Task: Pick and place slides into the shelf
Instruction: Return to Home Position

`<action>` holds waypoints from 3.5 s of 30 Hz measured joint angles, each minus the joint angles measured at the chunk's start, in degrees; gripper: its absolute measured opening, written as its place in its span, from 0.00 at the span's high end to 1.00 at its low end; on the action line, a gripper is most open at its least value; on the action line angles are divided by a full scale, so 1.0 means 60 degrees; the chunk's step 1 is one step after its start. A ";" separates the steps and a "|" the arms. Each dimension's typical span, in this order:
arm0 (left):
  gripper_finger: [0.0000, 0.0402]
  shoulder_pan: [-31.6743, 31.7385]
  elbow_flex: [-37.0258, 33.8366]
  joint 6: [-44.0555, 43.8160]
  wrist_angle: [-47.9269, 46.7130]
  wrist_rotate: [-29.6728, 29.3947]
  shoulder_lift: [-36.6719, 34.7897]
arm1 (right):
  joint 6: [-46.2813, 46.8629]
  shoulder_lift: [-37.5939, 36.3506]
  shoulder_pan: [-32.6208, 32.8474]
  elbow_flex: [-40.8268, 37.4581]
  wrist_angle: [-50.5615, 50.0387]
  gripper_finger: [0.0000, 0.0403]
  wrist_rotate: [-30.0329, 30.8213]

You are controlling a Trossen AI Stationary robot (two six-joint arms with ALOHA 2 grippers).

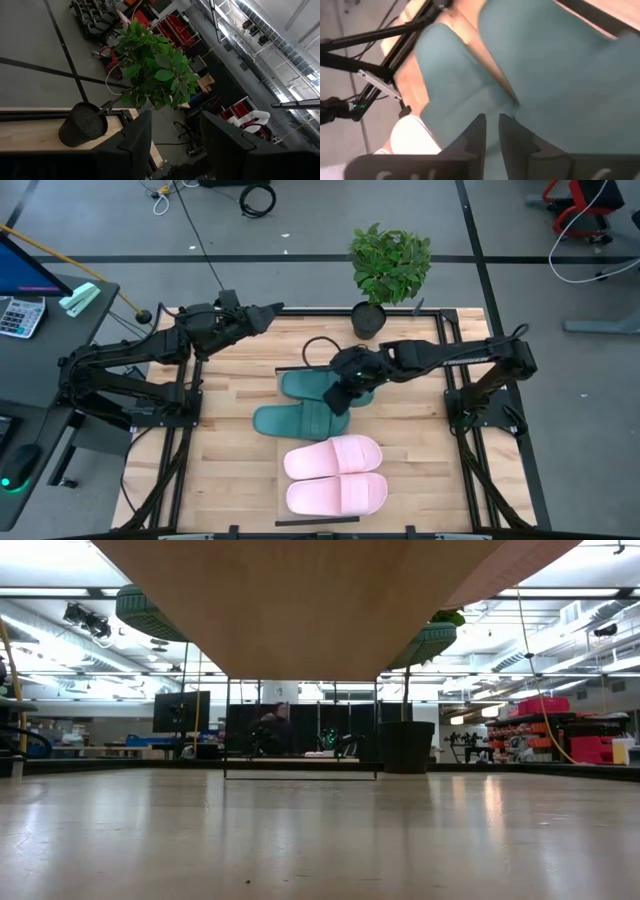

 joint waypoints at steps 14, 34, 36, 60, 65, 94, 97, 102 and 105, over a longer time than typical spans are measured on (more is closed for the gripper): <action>0.57 0.0000 0.0000 -0.0006 -0.0001 0.0000 0.0000 | 0.1502 -0.0815 -0.0510 0.0007 -0.2699 0.72 0.1769; 0.57 0.0000 0.0000 0.0154 0.0021 -0.0002 -0.0100 | 0.3347 -0.1969 -0.0344 -0.1767 -0.3778 0.50 0.2438; 0.57 0.0000 0.0000 0.0158 -0.0029 0.0000 -0.0131 | 0.3748 -0.2389 -0.0273 -0.2095 -0.3795 0.52 0.2612; 0.57 0.0000 0.0000 0.0160 -0.0009 0.0000 -0.0146 | 0.3967 -0.3069 -0.0384 -0.4375 -0.1141 0.95 0.1795; 0.57 0.0000 0.0000 0.0154 -0.0009 0.0142 -0.0146 | 0.3663 -0.3069 -0.0498 -0.4379 -0.0973 0.97 0.1748; 0.57 0.0000 0.0000 0.0497 -0.0347 0.0374 -0.0142 | 0.1238 -0.5904 -0.1427 -0.4379 -0.3989 0.96 0.2826; 0.57 0.0000 0.0000 0.0574 -0.0350 0.0401 -0.0142 | 0.0641 -0.6592 -0.1198 -0.4379 -0.3928 0.97 0.3416; 0.57 0.0083 0.0000 0.0693 -0.0348 0.0408 -0.0142 | -0.0857 -0.7745 -0.0347 -0.4778 -0.2712 0.99 0.3320; 0.57 0.0283 0.0000 0.0688 -0.0320 0.0401 -0.0142 | -0.0993 -0.8468 0.0087 -0.5455 -0.1853 0.99 0.2667</action>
